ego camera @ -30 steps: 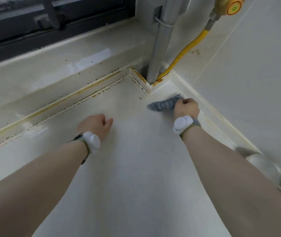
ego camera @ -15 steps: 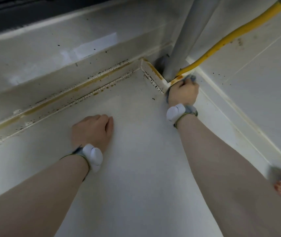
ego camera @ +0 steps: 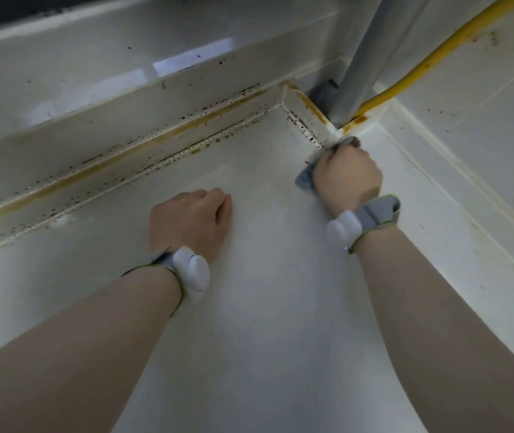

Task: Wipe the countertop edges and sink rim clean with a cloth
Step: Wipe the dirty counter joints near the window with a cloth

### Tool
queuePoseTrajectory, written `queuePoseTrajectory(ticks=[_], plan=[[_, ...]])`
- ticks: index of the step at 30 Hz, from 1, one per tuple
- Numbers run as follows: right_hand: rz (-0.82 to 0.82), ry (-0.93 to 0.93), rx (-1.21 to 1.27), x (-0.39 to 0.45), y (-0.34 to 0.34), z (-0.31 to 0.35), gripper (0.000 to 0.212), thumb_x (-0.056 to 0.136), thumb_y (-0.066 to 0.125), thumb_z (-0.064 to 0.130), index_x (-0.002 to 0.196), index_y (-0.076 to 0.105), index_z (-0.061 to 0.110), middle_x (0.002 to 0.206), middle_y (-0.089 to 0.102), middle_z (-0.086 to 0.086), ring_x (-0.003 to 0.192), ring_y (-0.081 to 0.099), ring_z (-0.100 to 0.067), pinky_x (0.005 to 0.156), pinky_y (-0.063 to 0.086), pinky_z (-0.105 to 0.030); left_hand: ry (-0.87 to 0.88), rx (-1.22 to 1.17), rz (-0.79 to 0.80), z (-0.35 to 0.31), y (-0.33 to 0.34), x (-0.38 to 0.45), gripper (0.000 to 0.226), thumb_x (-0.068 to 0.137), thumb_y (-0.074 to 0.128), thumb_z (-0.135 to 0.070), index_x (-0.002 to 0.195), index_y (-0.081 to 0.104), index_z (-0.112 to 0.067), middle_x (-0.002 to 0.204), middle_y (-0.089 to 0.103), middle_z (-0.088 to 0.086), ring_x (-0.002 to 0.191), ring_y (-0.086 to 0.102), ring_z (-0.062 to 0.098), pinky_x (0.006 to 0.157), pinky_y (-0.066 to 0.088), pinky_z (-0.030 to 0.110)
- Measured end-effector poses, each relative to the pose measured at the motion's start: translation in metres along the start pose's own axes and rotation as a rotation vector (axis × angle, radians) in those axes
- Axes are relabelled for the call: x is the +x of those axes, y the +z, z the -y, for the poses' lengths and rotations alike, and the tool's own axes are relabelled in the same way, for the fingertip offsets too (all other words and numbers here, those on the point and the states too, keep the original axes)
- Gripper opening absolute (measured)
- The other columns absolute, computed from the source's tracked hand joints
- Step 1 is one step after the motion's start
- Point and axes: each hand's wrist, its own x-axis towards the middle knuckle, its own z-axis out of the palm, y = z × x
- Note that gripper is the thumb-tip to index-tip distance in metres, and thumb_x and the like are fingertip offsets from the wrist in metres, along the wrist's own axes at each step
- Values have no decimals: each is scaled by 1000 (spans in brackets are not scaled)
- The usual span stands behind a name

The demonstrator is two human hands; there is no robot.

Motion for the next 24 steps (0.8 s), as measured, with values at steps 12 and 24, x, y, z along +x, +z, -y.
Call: queuePoseTrajectory(ticks=[12,24], plan=[[214,188,125,46,-7,0,36,88,38,30,110,58,10,113,62,-12,98,61,-35,76,45,-38,-88,-40,82,4,-5,2,19,100,38,-30,87,39,-16,52,36,-5,42,29,15,46,24,25],[222,211,-7,65,0,-11,38,91,42,24,123,53,9,127,53,-12,108,57,-34,83,43,-38,-67,-50,117,3,-11,3,16,98,37,-30,98,48,-18,58,43,-4,51,39,22,48,29,27]])
